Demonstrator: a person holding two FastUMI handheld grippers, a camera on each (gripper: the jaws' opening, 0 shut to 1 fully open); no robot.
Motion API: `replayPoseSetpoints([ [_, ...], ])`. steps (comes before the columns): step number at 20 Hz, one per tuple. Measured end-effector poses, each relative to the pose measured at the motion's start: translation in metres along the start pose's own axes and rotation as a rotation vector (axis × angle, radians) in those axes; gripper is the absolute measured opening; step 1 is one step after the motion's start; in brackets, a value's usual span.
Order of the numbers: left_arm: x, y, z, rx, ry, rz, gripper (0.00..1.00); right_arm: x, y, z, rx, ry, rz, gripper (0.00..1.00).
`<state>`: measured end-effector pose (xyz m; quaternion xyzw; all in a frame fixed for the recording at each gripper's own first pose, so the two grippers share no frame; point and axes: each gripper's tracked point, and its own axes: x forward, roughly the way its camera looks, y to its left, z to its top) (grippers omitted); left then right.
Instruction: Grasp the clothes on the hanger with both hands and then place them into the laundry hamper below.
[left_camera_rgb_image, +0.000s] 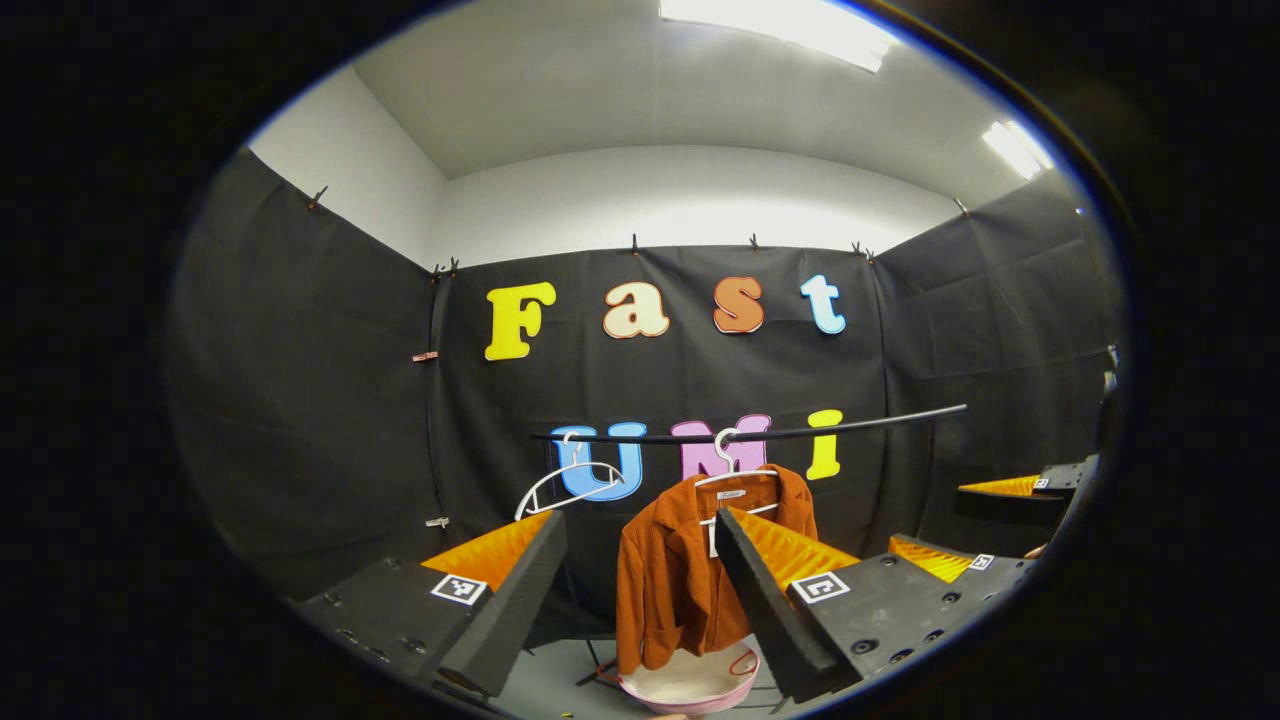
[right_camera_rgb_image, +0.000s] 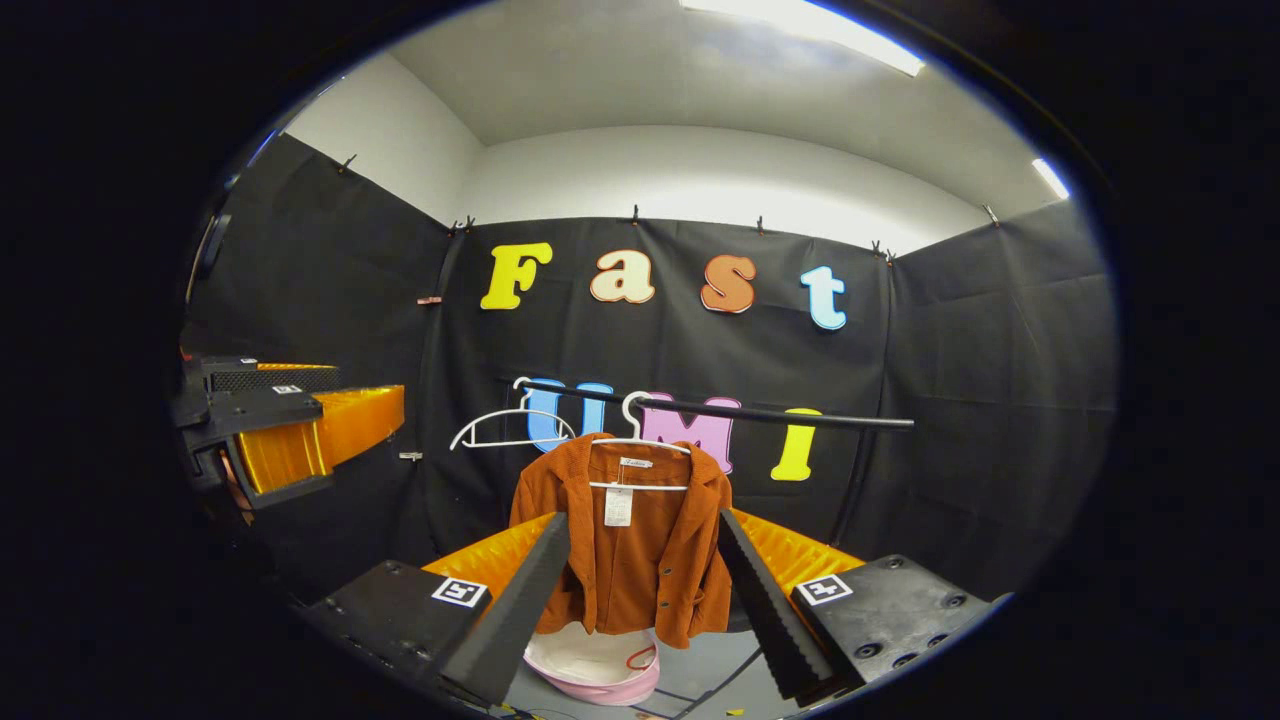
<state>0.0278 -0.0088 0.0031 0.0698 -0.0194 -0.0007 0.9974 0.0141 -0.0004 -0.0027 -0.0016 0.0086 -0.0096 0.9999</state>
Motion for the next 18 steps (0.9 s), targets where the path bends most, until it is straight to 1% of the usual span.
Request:
replayPoseSetpoints([
  [3,0.004,-0.001,-0.018,-0.002,0.013,-0.052,0.94,0.001,0.006,-0.014,0.015,0.02,-0.032,0.96],
  [7,0.017,-0.006,-0.042,-0.028,0.026,-0.144,0.95,0.007,0.007,-0.043,0.025,0.081,-0.106,0.96],
  [10,0.035,-0.018,-0.067,-0.069,0.051,-0.207,0.94,0.022,0.003,-0.051,0.002,0.076,-0.152,0.97],
  [11,0.044,-0.023,-0.073,-0.075,0.059,-0.222,0.94,0.03,0.003,-0.056,0.007,0.078,-0.157,0.95],
  [14,0.079,-0.031,-0.095,-0.083,0.058,-0.219,0.94,0.063,0.001,-0.077,0.037,0.083,-0.147,0.96],
  [16,0.109,-0.042,-0.119,-0.084,0.067,-0.209,0.94,0.098,-0.009,-0.091,0.05,0.073,-0.144,0.96],
  [18,0.148,-0.054,-0.136,-0.078,0.059,-0.191,0.95,0.141,-0.018,-0.105,0.066,0.052,-0.126,0.96],
])
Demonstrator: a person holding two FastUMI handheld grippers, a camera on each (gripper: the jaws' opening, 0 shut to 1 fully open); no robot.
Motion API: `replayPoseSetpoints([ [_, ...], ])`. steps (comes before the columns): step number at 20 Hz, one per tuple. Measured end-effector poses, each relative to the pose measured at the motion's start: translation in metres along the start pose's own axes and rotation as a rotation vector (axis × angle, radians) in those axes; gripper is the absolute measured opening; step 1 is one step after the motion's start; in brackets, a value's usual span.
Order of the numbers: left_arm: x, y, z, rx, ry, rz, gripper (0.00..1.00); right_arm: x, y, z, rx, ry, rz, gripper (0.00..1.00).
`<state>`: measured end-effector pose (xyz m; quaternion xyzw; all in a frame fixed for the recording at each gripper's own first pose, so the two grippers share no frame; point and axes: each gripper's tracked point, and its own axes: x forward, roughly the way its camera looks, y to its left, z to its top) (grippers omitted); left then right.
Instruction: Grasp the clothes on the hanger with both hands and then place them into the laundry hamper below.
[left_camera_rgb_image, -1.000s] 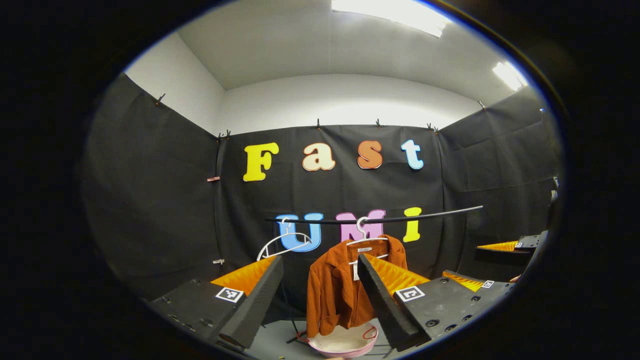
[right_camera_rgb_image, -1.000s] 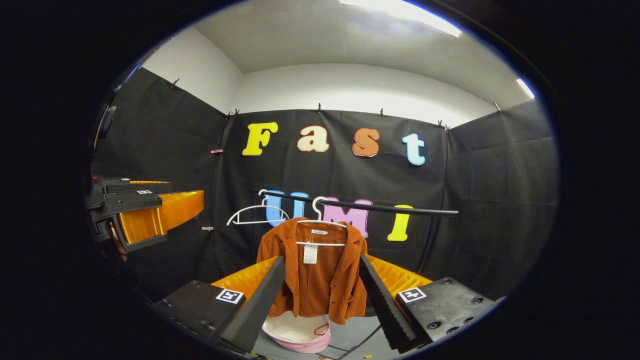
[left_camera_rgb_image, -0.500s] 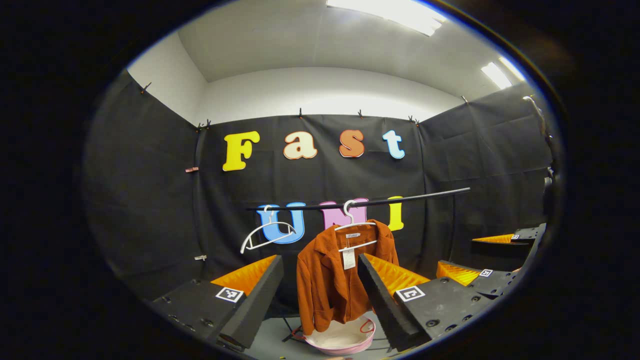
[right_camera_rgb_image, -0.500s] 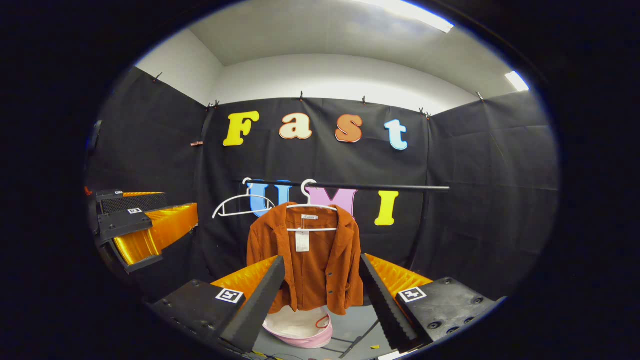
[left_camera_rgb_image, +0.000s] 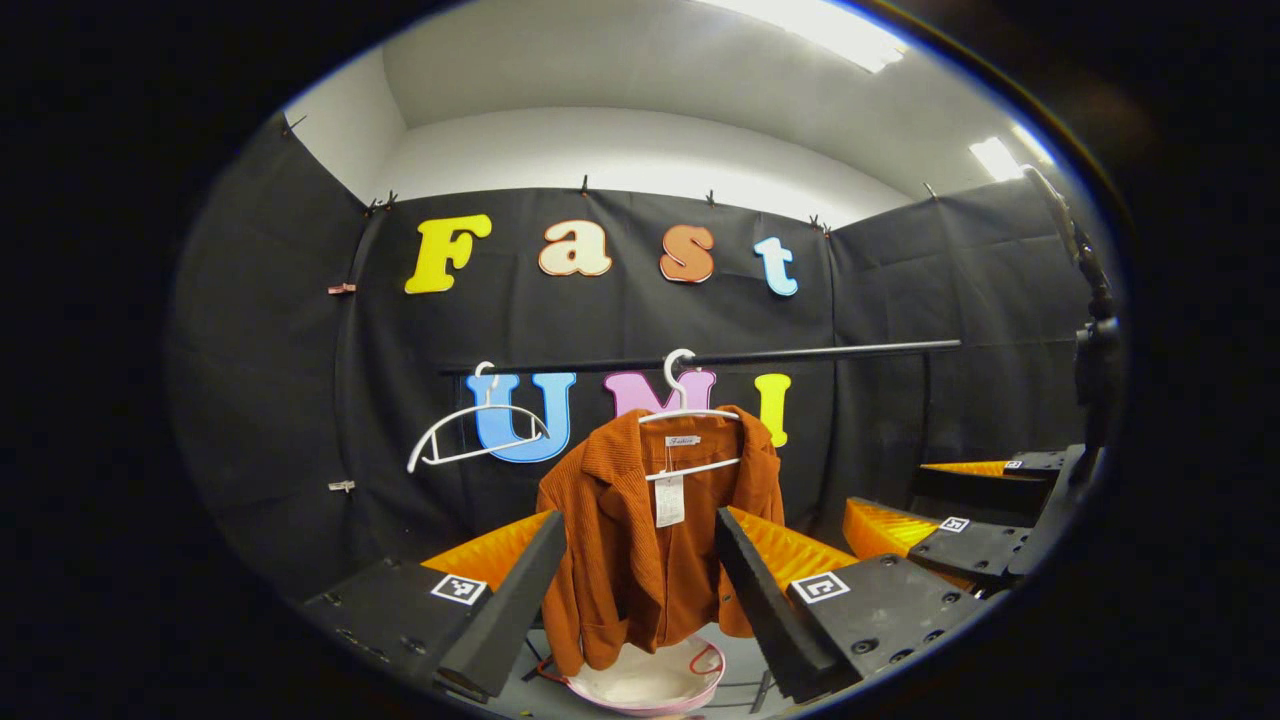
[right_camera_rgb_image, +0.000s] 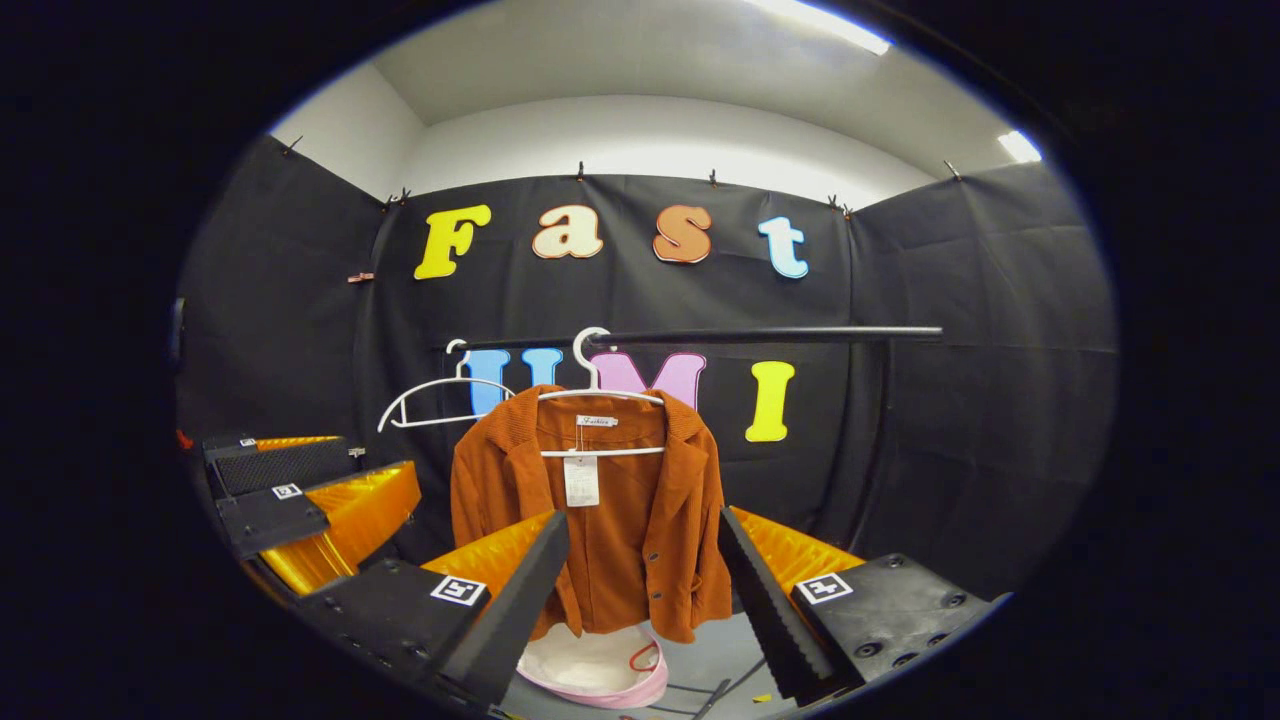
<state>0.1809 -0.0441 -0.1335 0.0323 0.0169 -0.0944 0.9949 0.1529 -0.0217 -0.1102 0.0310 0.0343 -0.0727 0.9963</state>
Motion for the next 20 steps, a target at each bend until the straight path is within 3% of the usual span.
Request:
replayPoseSetpoints([
  [3,0.067,-0.003,-0.031,0.004,0.008,0.054,0.95,0.07,-0.014,-0.022,0.014,0.008,0.027,0.96],
  [8,0.152,0.003,-0.088,-0.078,0.056,0.181,0.95,0.167,-0.043,-0.069,0.079,0.064,0.038,0.97],
  [13,0.19,0.022,-0.114,-0.096,0.078,0.288,0.95,0.229,-0.054,-0.112,0.11,0.139,0.068,0.98],
  [20,0.231,0.034,-0.129,-0.119,0.09,0.331,0.95,0.286,-0.047,-0.117,0.141,0.14,0.127,0.96],
])
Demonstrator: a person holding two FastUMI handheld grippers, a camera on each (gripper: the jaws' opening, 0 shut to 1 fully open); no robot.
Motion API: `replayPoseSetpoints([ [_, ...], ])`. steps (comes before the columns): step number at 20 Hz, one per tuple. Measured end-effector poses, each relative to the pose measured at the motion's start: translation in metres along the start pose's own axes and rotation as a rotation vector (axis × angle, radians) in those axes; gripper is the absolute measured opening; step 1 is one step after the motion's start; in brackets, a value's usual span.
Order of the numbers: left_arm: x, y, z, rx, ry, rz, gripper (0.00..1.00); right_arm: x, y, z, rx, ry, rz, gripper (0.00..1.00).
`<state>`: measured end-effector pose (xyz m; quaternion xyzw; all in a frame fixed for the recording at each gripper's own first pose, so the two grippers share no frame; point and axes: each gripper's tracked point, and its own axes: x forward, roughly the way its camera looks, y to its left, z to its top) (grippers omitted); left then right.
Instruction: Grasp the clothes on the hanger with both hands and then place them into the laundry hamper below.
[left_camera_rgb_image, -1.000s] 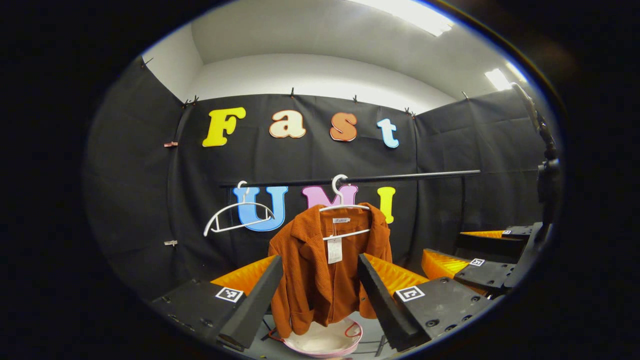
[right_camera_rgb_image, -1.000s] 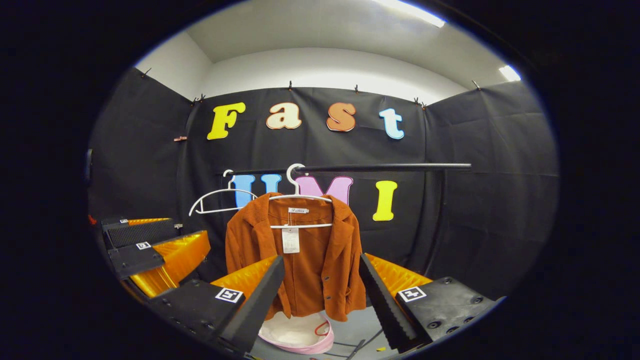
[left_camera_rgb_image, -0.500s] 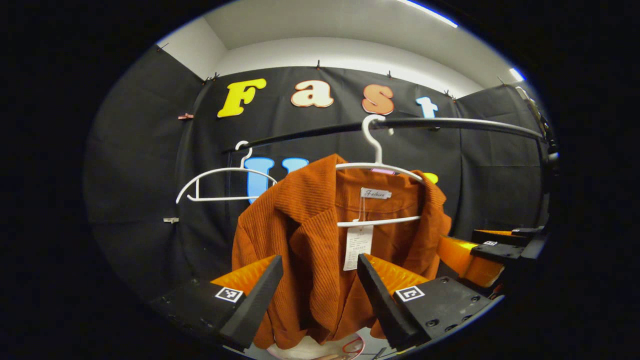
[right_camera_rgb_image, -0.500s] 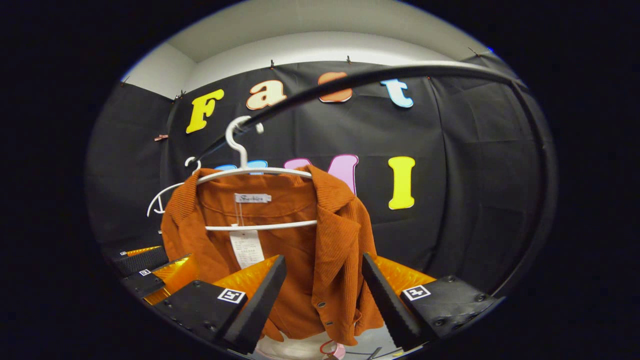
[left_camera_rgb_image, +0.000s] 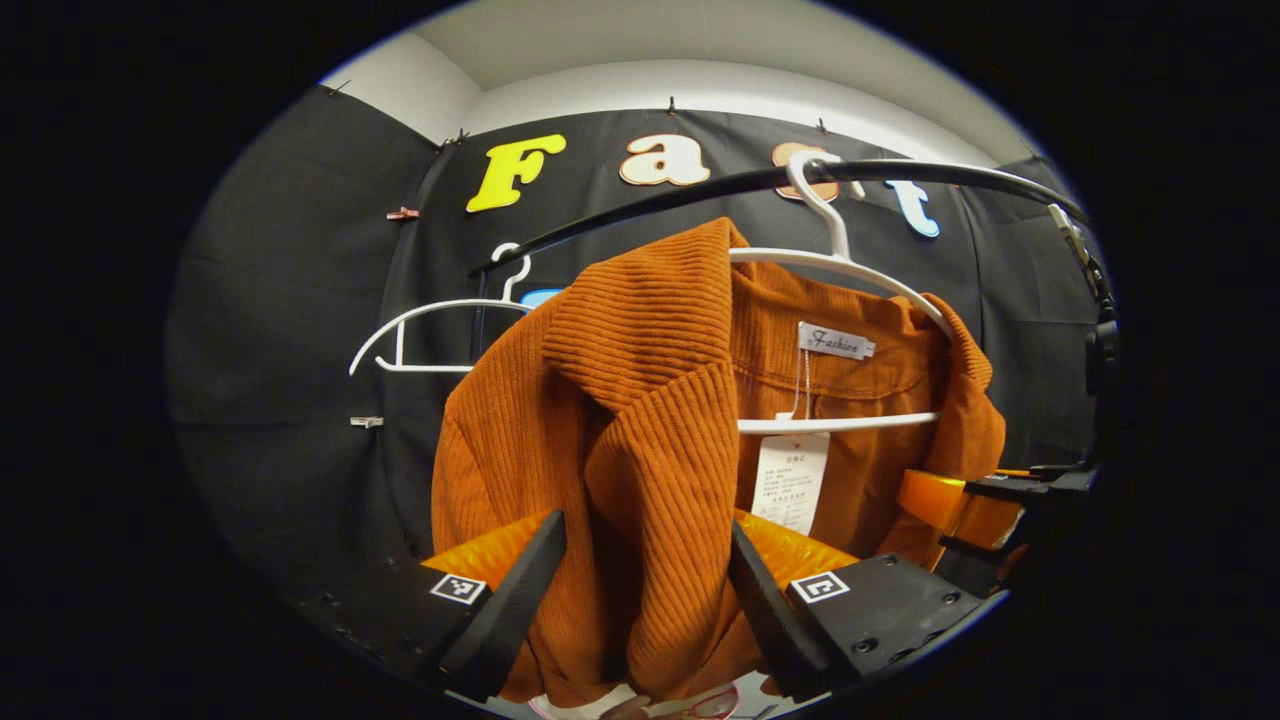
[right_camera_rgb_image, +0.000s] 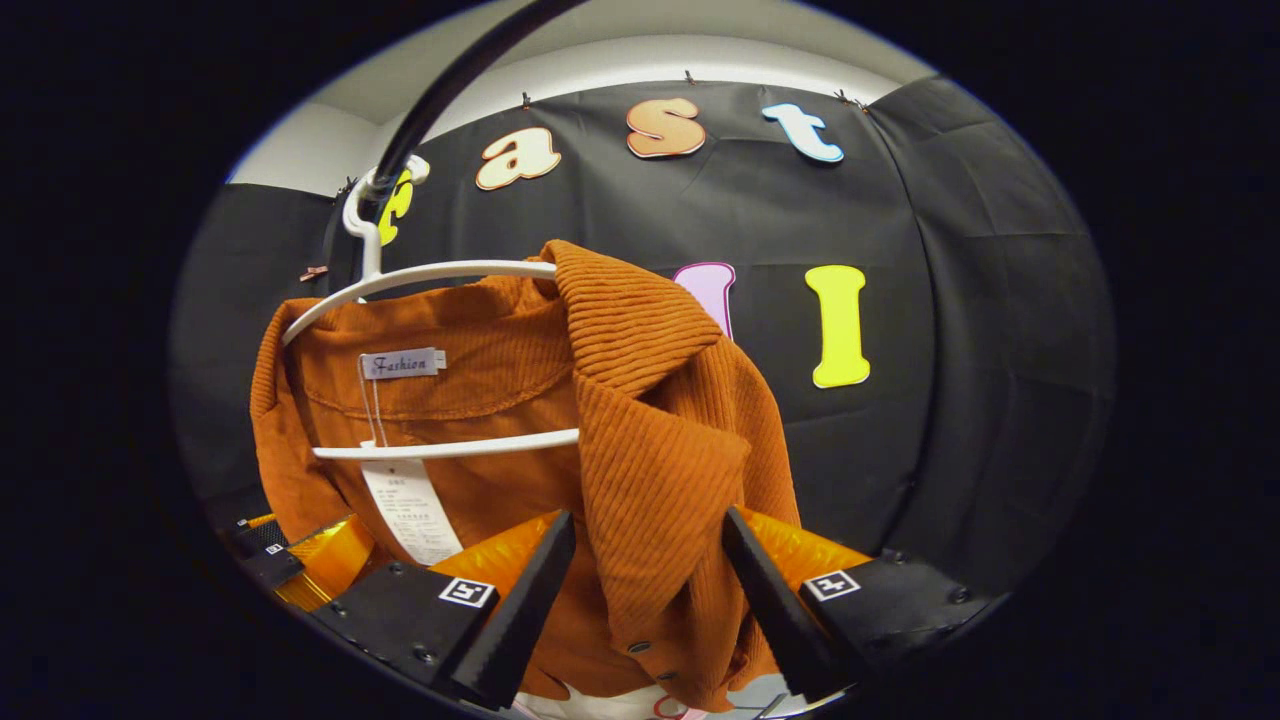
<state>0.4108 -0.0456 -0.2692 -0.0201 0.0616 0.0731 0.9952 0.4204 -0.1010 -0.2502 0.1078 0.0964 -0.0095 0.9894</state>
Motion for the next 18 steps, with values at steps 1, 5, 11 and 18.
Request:
replayPoseSetpoints([
  [1,0.006,-0.005,0.003,-0.022,-0.006,-0.023,0.95,0.006,-0.002,0.001,-0.005,0.009,0.006,0.88],
  [5,0.023,0.018,0.011,-0.087,0.001,0.016,0.48,0.025,-0.032,0.016,-0.037,-0.022,-0.026,0.27],
  [11,0.022,0.068,0.04,-0.032,0.001,0.098,0.07,0.035,-0.075,0.041,0.062,-0.051,-0.019,0.1],
  [18,0.006,0.102,0.095,0.097,-0.062,0.151,0.07,0.049,-0.107,0.096,0.079,-0.162,-0.068,0.1],
])
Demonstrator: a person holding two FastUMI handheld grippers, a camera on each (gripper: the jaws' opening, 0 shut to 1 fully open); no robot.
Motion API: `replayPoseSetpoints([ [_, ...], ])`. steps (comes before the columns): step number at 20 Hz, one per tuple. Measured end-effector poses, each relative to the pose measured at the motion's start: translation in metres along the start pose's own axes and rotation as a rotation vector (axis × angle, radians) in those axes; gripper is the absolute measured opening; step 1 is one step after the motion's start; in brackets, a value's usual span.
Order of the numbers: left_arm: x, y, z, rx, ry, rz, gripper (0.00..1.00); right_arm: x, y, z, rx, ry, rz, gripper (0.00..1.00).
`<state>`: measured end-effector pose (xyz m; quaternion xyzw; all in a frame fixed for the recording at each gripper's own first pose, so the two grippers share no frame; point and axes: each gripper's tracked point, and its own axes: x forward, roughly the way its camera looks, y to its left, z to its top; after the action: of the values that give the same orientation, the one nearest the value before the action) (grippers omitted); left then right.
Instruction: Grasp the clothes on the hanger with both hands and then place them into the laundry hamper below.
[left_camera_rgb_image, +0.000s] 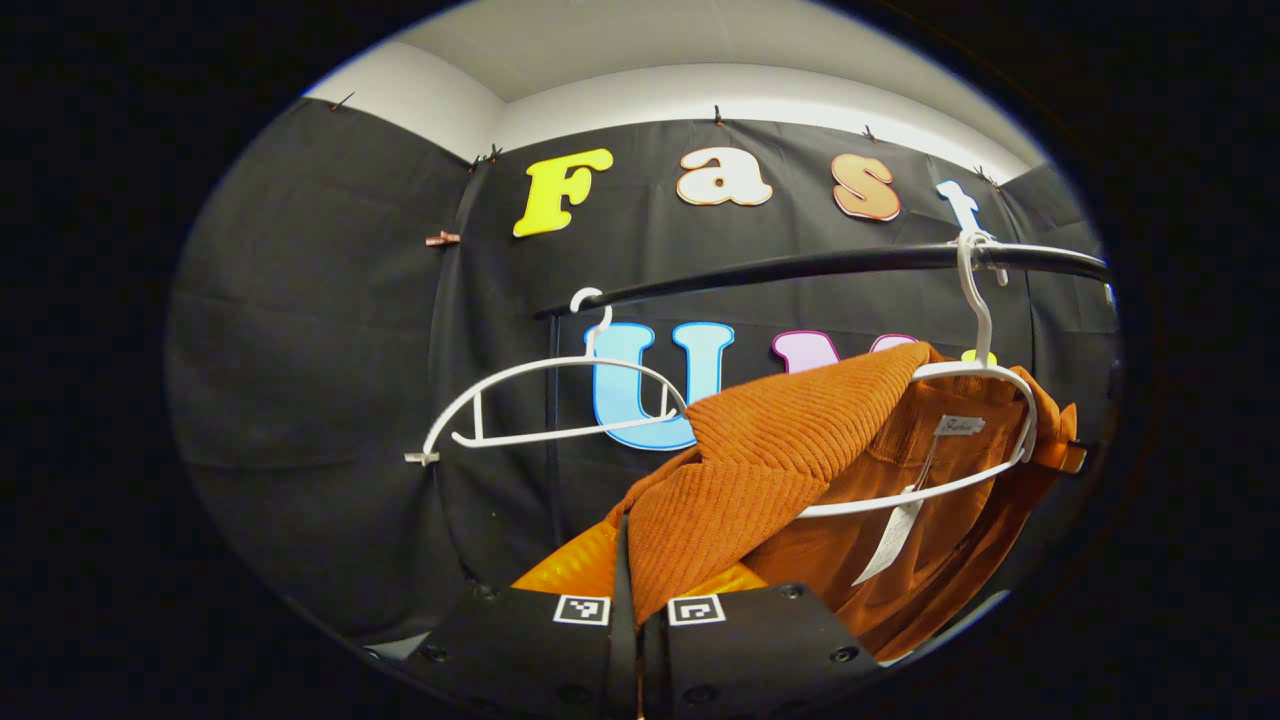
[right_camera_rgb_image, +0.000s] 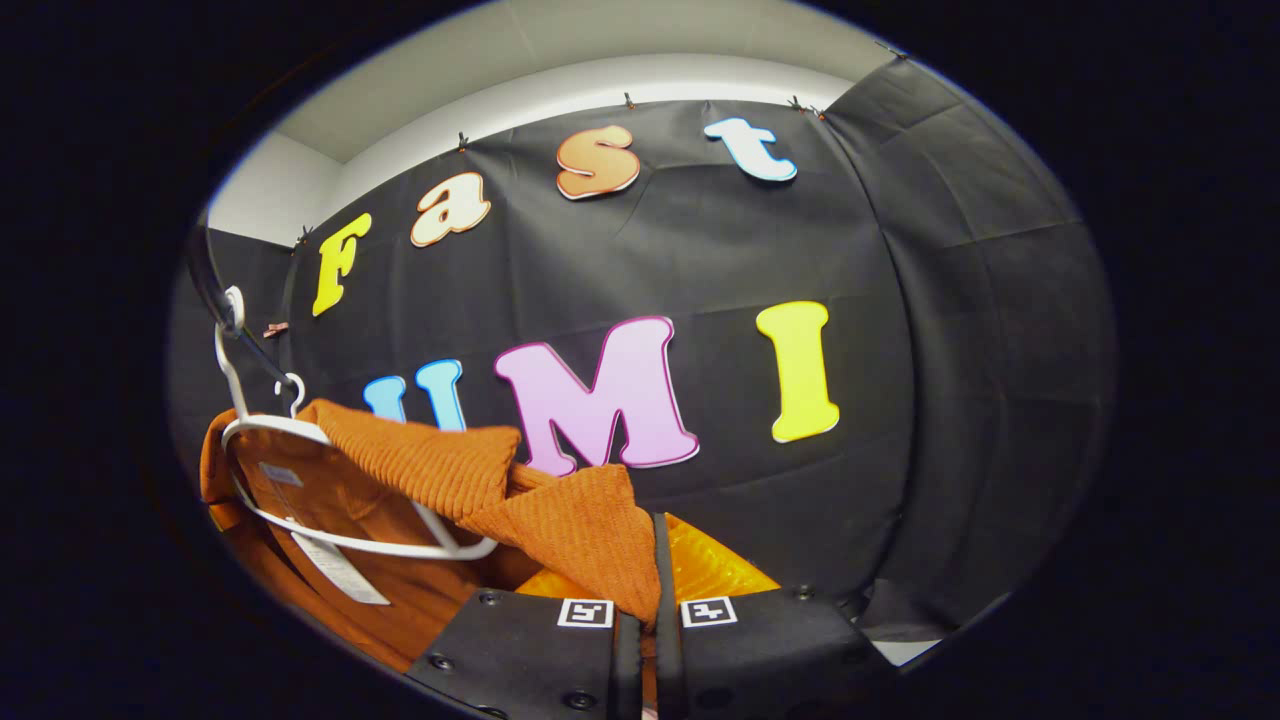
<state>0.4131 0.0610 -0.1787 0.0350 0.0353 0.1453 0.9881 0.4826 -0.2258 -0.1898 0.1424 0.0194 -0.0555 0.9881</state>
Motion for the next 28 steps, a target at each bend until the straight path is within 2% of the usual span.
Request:
replayPoseSetpoints([
  [2,-0.003,0.009,0.018,0.046,-0.028,-0.003,0.05,0.01,0.002,0.0,0.017,0.01,0.008,0.1],
  [4,0.001,0.012,0.036,0.068,-0.062,-0.039,0.05,0.02,0.0,0.0,-0.011,0.014,0.009,0.1],
  [7,0.02,0.016,0.029,0.007,-0.011,-0.096,0.06,0.028,0.003,-0.015,-0.046,0.046,0.038,0.1],
  [10,0.039,0.024,-0.006,-0.061,0.081,-0.101,0.07,0.03,-0.003,-0.044,-0.089,0.111,0.054,0.1],
  [13,0.047,0.025,-0.06,-0.151,0.203,-0.103,0.07,0.027,0.008,-0.079,-0.082,0.188,0.098,0.1],
  [17,0.042,0.036,-0.111,-0.154,0.281,-0.045,0.07,0.014,0.021,-0.113,-0.105,0.248,0.135,0.1],
  [21,0.025,0.029,-0.154,-0.184,0.365,-0.019,0.07,-0.001,0.02,-0.158,-0.078,0.351,0.119,0.1],
  [22,0.02,0.025,-0.165,-0.213,0.389,-0.013,0.07,-0.008,0.022,-0.173,-0.063,0.391,0.114,0.1],
  [24,0.011,0.009,-0.184,-0.333,0.428,-0.024,0.07,-0.027,0.037,-0.205,-0.03,0.47,0.137,0.1],
  [26,-0.001,-0.006,-0.206,-0.434,0.483,-0.02,0.07,-0.05,0.061,-0.239,-0.03,0.563,0.183,0.1],
  [28,-0.017,-0.021,-0.233,-0.488,0.561,-0.018,0.07,-0.07,0.085,-0.264,-0.021,0.648,0.234,0.1],
])
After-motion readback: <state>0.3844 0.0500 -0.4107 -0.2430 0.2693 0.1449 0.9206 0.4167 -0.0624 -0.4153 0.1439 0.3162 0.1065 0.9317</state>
